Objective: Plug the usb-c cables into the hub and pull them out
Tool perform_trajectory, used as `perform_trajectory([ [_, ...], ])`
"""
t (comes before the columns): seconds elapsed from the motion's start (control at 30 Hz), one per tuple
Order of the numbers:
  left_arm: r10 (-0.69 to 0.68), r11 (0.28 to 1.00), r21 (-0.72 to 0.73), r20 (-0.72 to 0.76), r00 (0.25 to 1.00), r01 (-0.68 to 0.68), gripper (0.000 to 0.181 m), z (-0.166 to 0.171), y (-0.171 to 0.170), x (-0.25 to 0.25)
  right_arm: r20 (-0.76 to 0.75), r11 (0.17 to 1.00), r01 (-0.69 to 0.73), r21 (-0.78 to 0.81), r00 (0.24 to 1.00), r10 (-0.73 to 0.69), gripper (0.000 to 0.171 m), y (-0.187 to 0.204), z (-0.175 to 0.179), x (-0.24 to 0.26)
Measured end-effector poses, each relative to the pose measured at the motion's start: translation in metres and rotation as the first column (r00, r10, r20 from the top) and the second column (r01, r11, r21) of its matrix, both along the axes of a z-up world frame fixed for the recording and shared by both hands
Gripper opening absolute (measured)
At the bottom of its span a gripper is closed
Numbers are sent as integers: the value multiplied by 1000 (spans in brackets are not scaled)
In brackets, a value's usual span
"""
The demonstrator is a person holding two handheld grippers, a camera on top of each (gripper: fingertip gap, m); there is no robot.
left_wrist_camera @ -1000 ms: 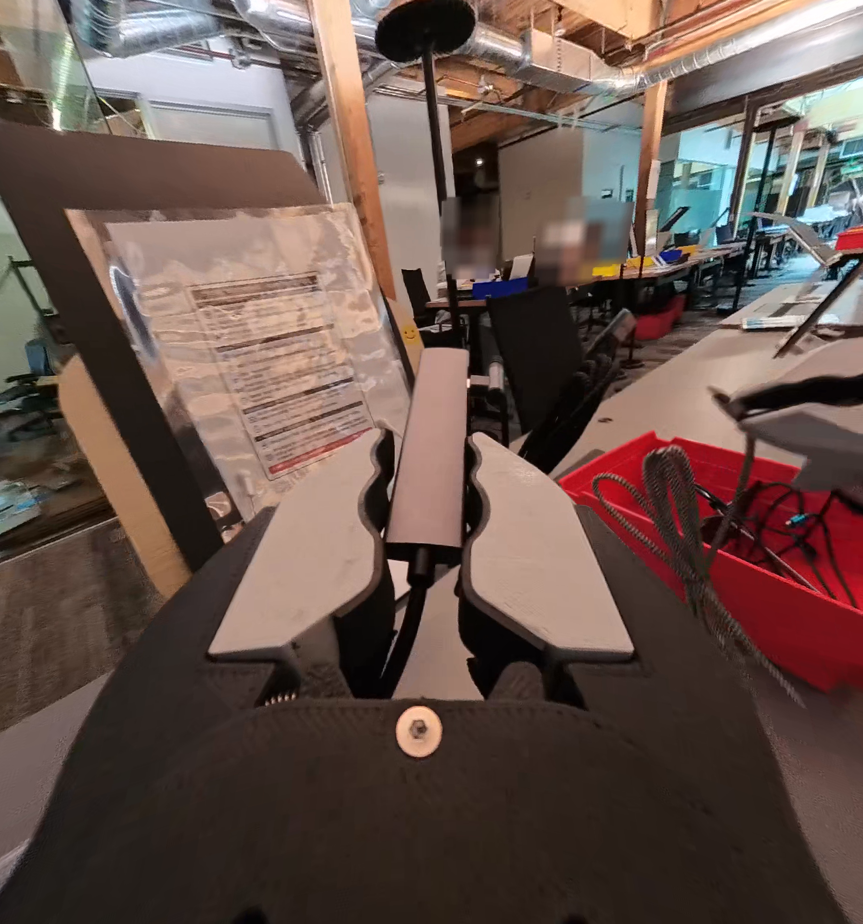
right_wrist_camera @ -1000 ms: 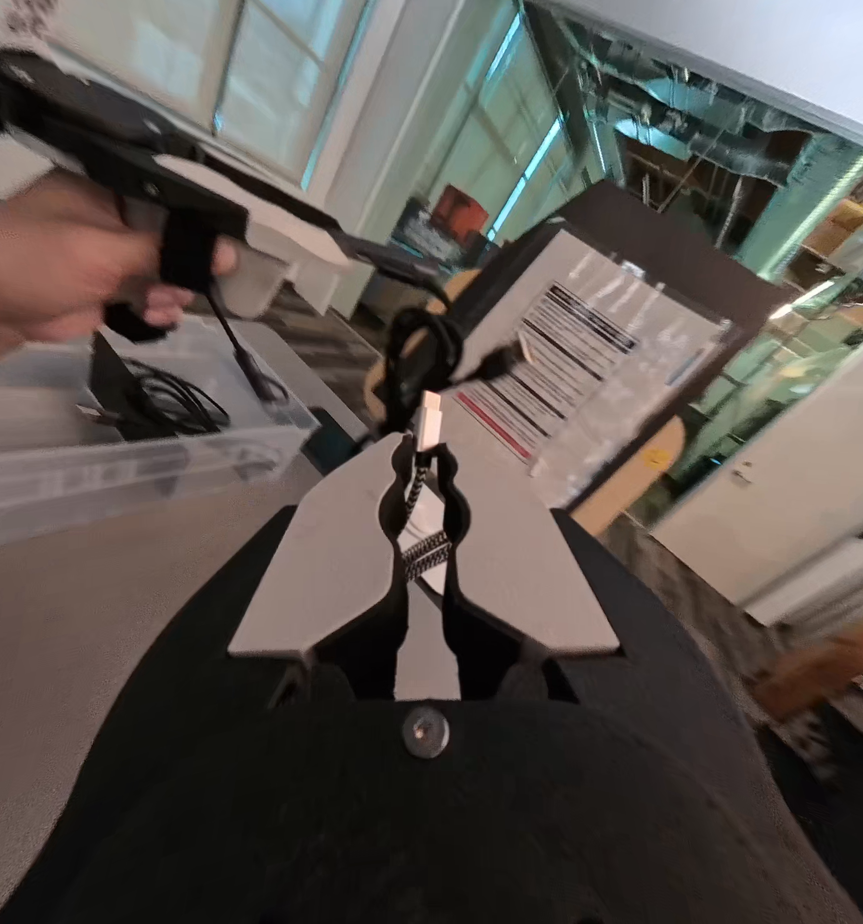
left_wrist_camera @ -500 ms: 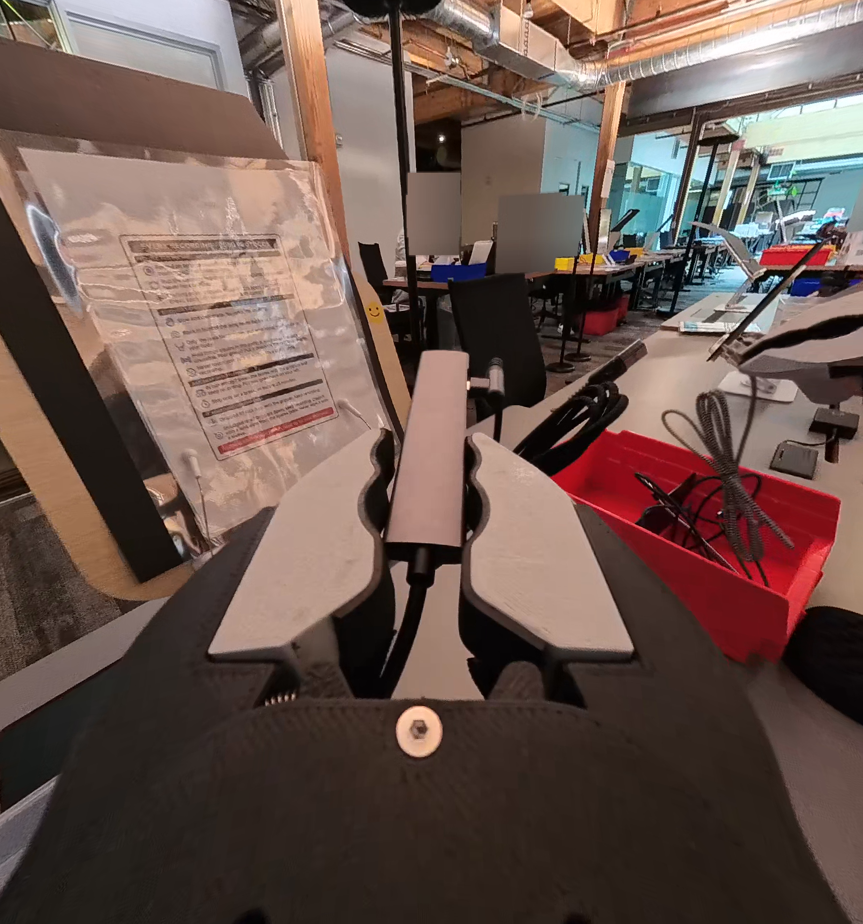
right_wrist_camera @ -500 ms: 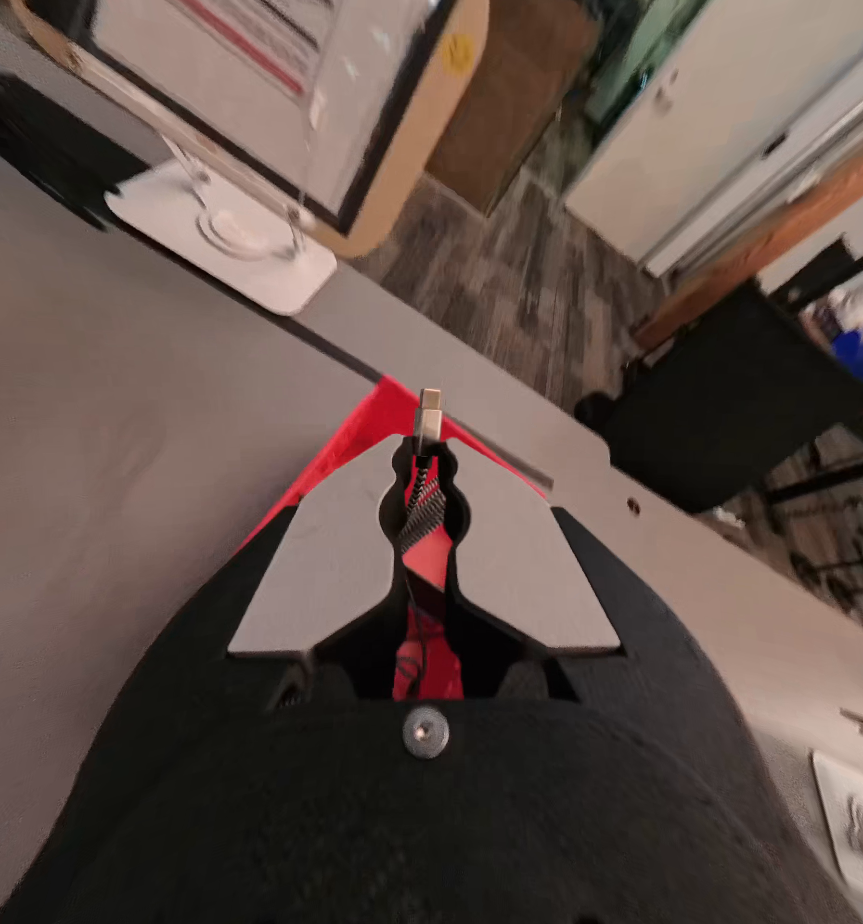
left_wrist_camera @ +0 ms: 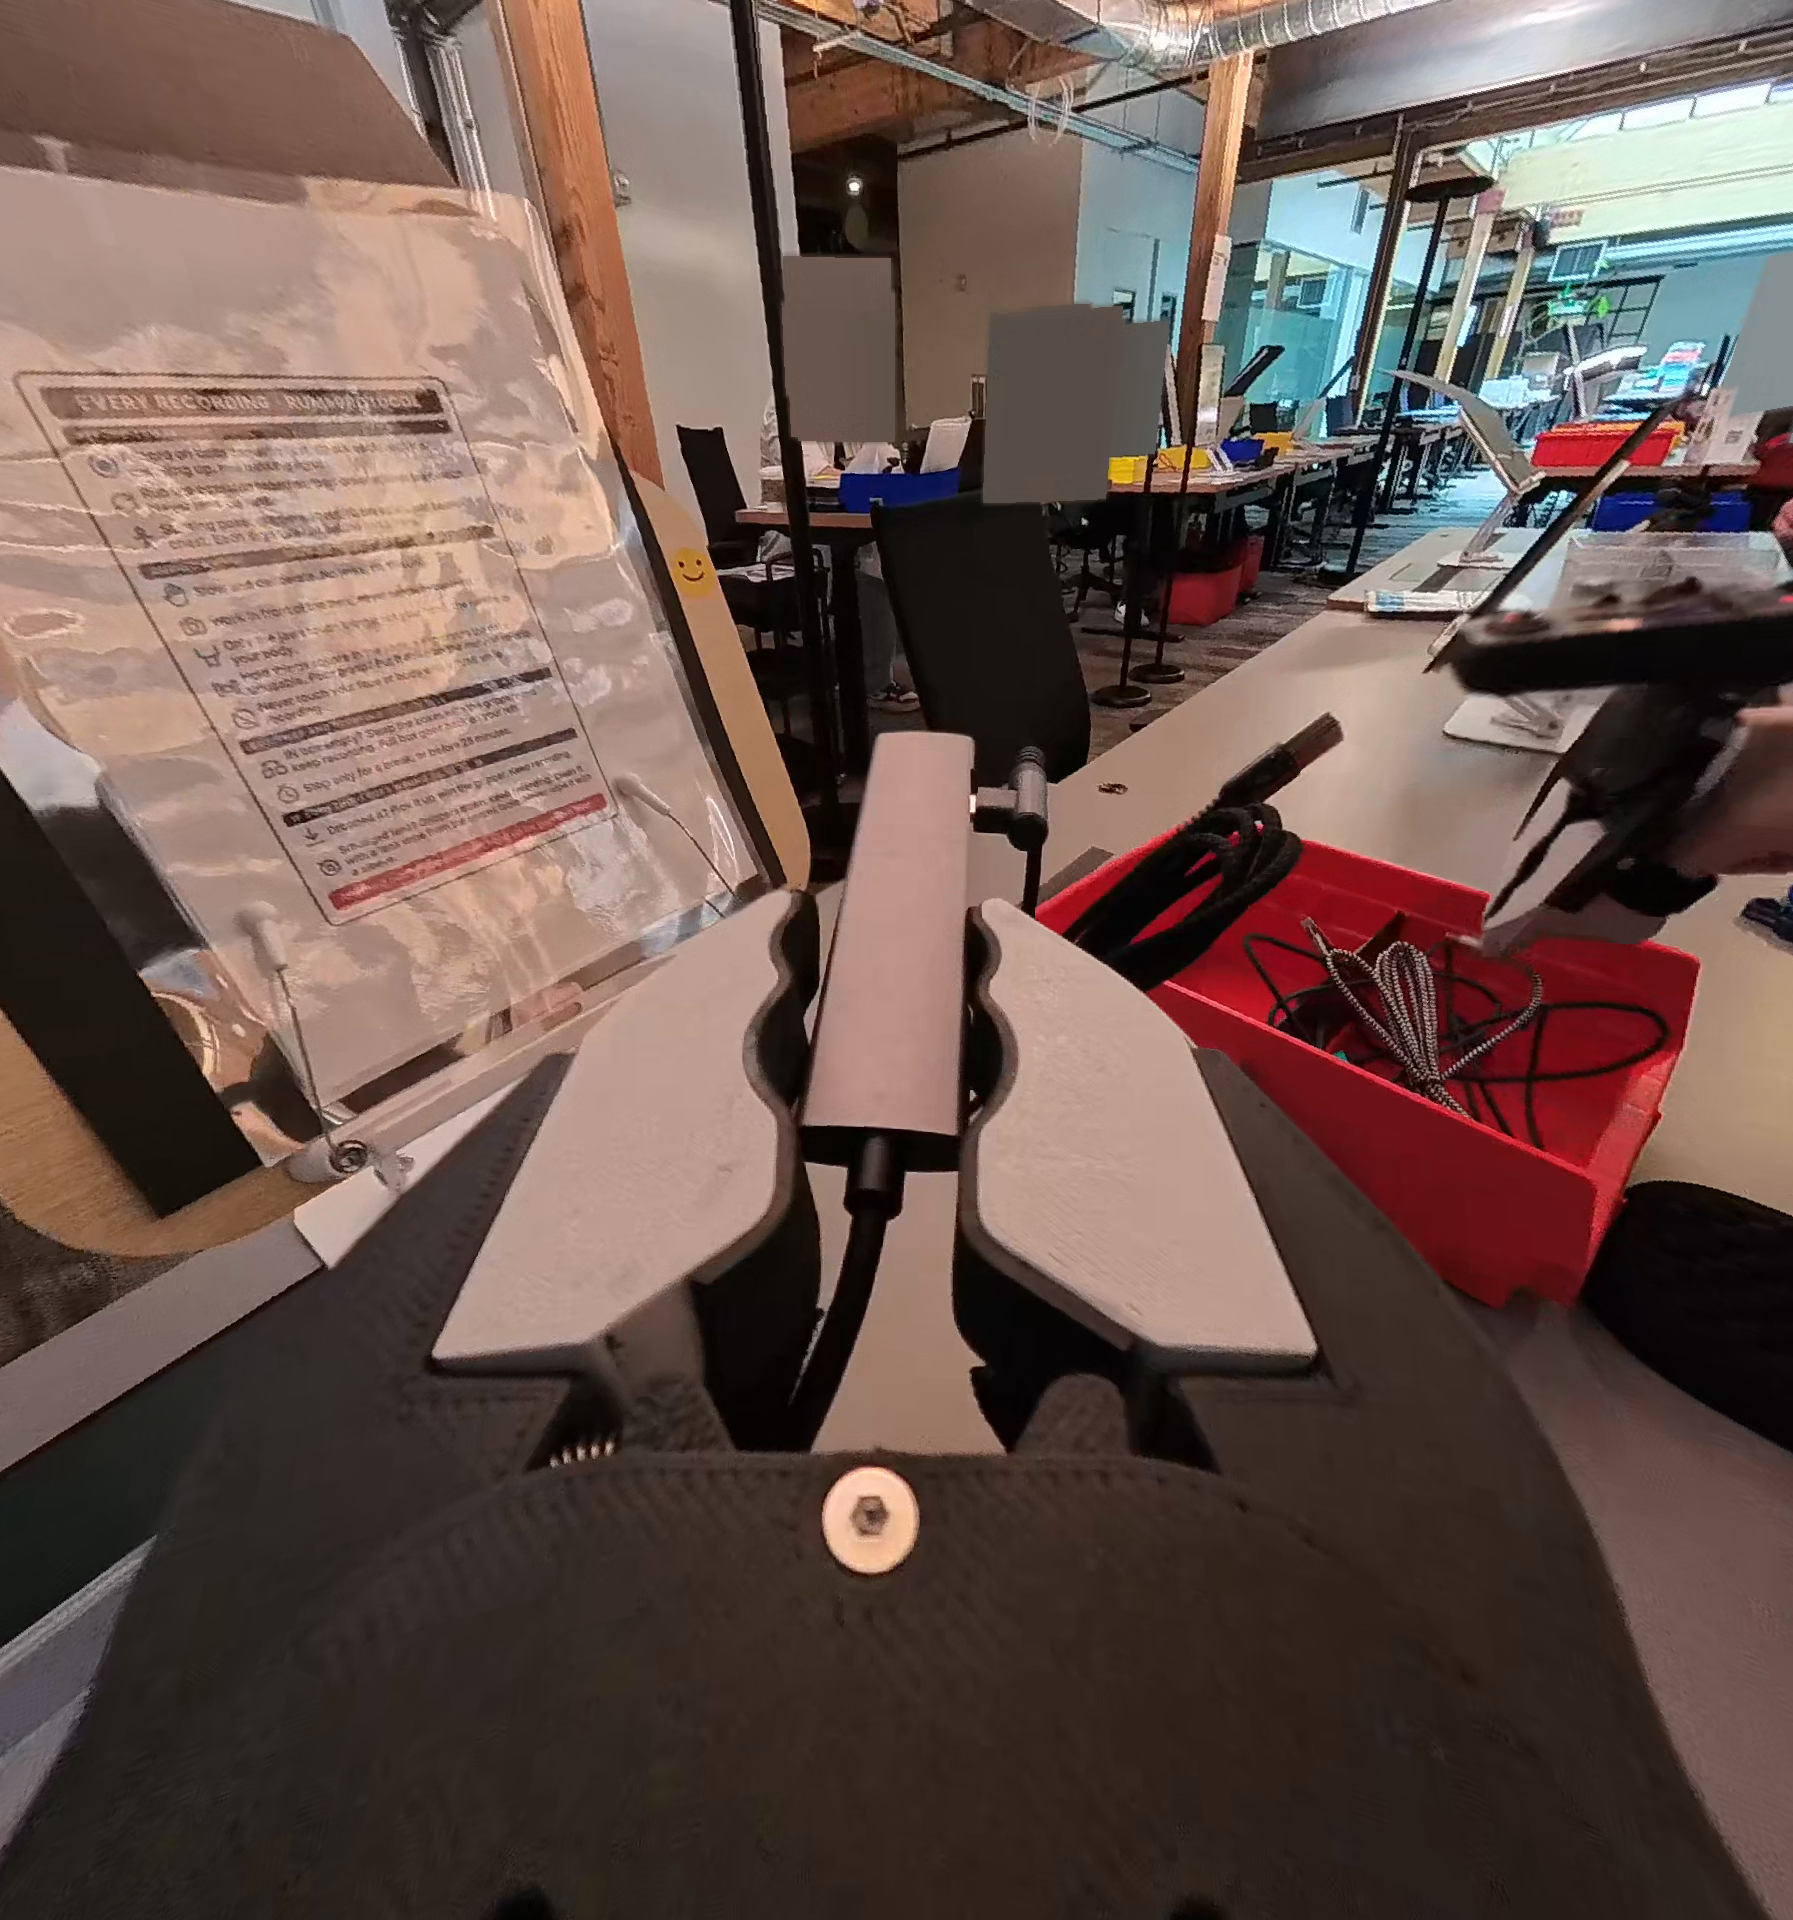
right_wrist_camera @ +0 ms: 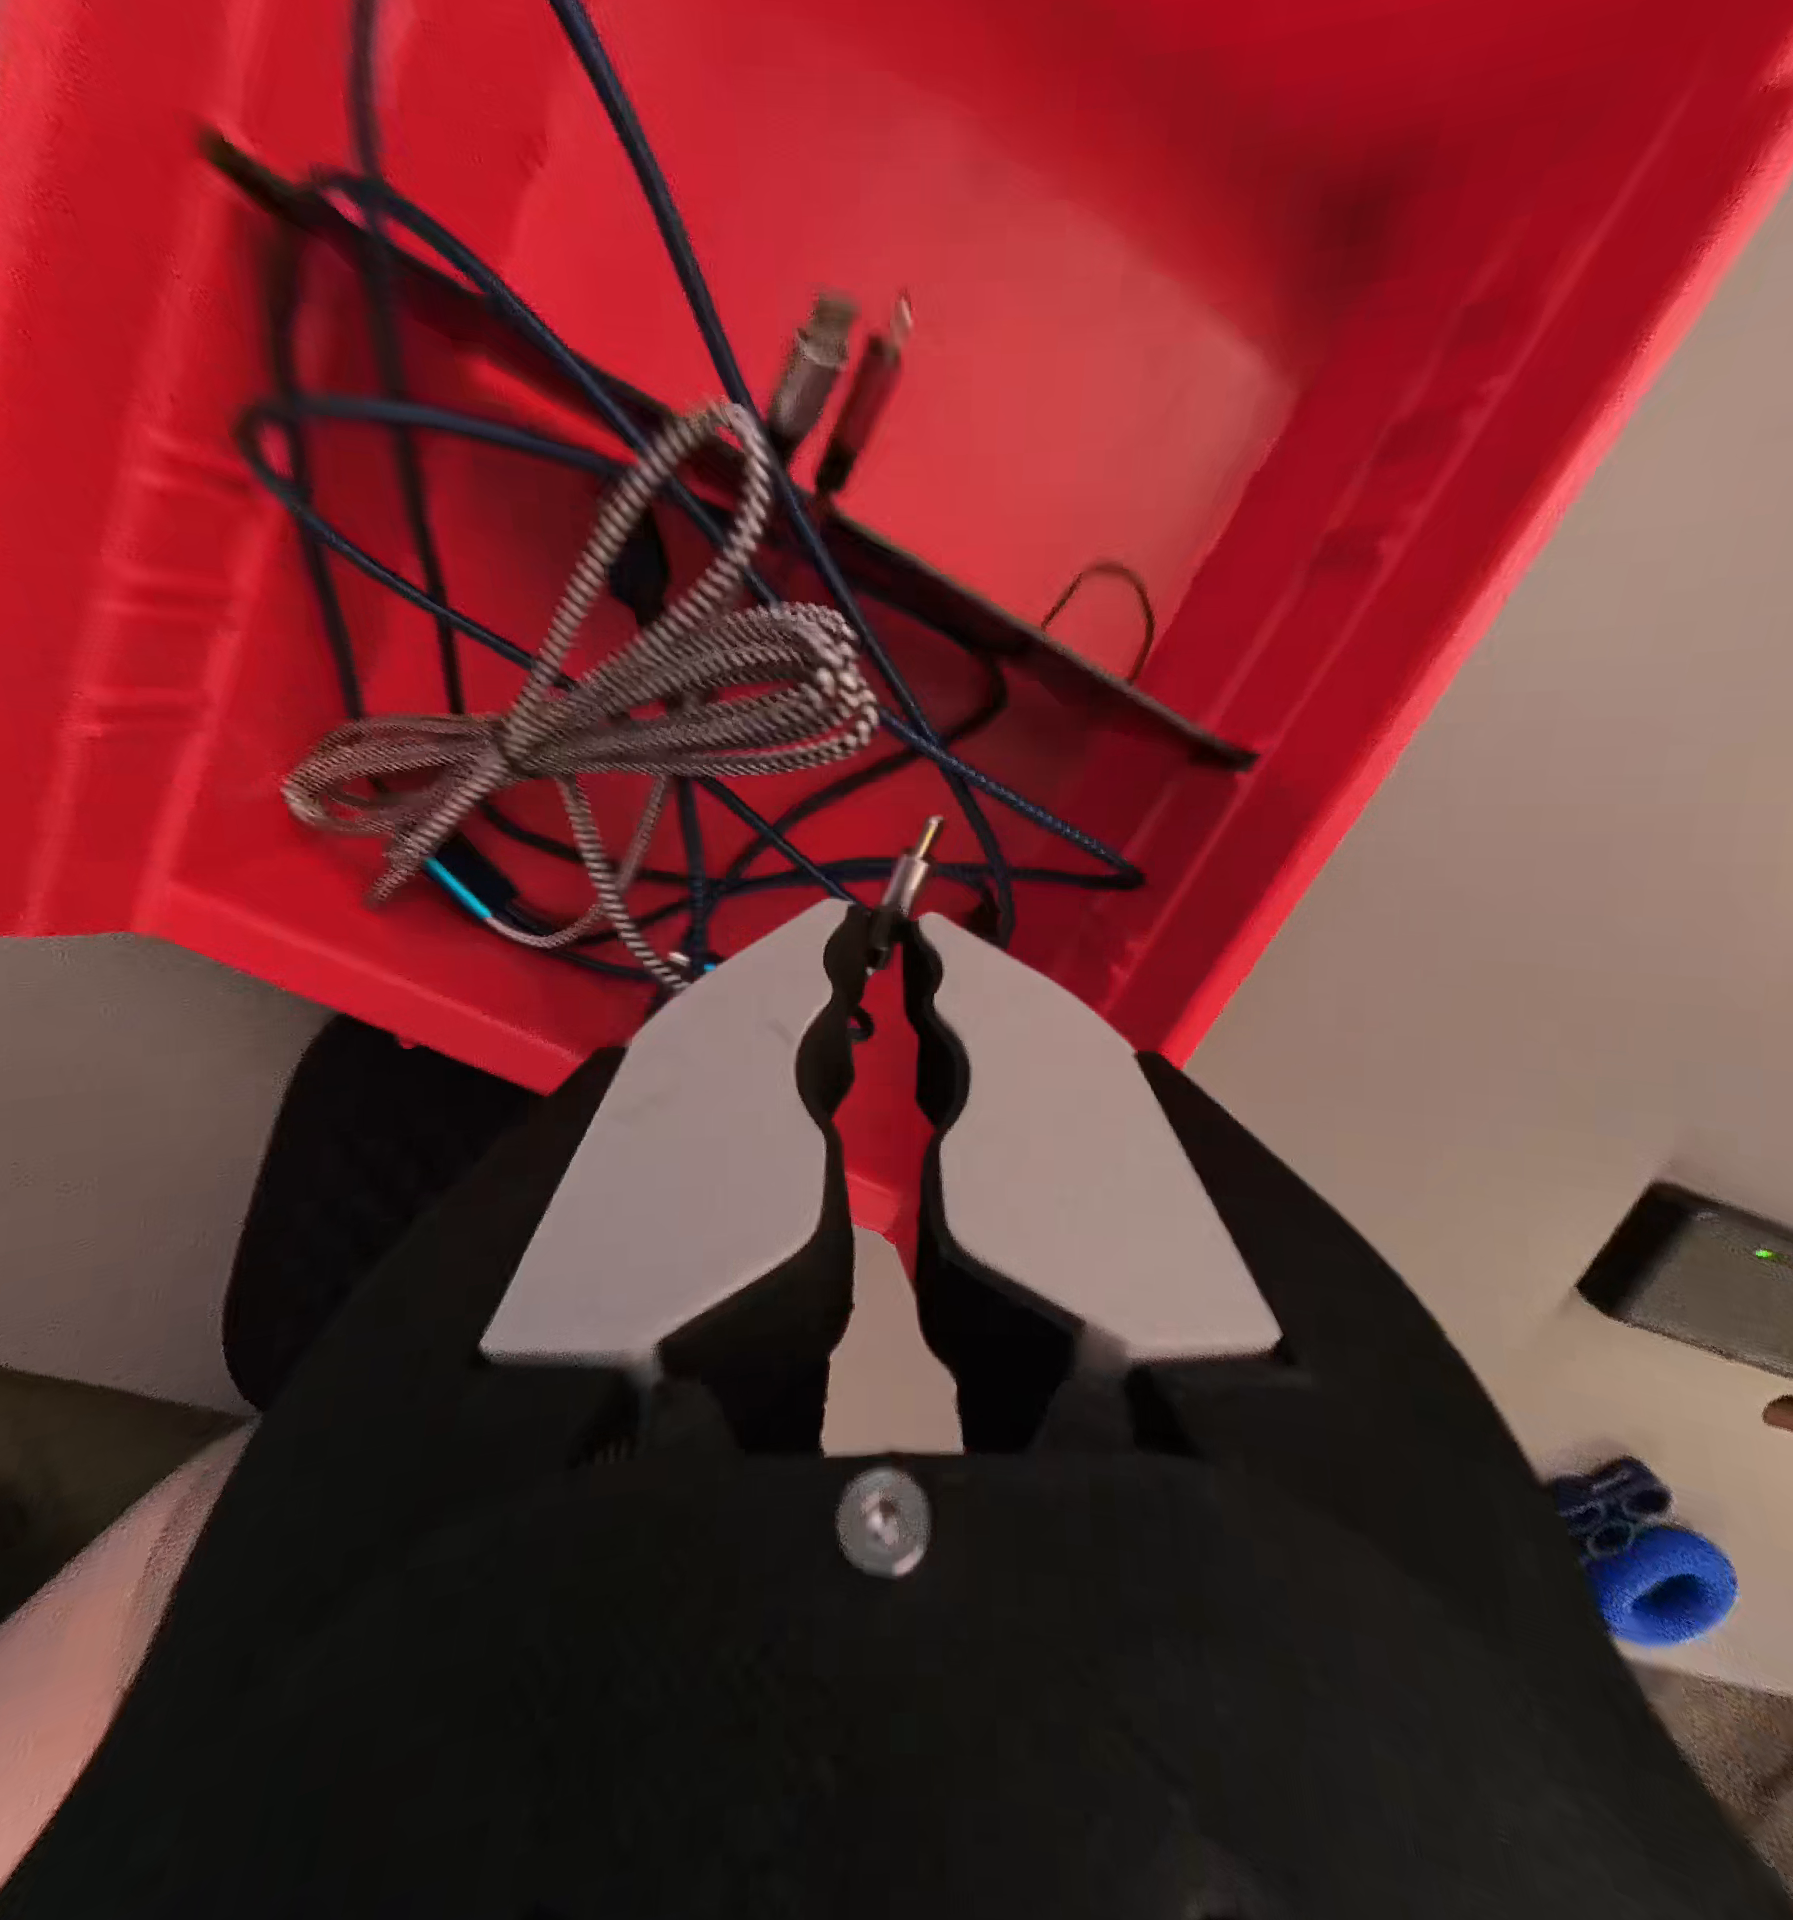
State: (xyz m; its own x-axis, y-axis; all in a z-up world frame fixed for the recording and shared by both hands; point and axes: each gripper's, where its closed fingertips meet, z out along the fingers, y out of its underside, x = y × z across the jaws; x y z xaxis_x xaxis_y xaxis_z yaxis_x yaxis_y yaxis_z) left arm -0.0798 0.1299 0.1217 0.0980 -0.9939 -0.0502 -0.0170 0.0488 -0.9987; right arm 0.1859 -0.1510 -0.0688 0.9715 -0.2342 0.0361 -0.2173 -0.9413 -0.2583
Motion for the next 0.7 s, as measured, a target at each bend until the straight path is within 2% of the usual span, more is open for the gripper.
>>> perform_trajectory([
  [0.13,-16,1000,13,-18,1000,16,26,-5,-6,5,-97,994,8,-112,995,-19,7,-4,-38,10],
  [0.3,-21,996,82,-47,999,25,26,-12,-15,12,-145,992,122,-25,982,-124,10,6,-28,21],
  [0.43,8,984,181,-70,997,5,26,-18,-20,18,-72,982,172,79,983,-166,25,5,3,25],
  [0.57,29,970,243,-86,996,-7,26,-25,-27,24,18,949,220,227,973,-230,31,10,50,21],
  [0.63,19,969,248,-97,995,5,26,-28,-32,27,88,923,178,340,972,-219,31,20,82,12],
  [0.7,6,968,251,-99,995,19,26,-30,-37,29,211,877,69,476,959,-191,31,36,120,2],
])
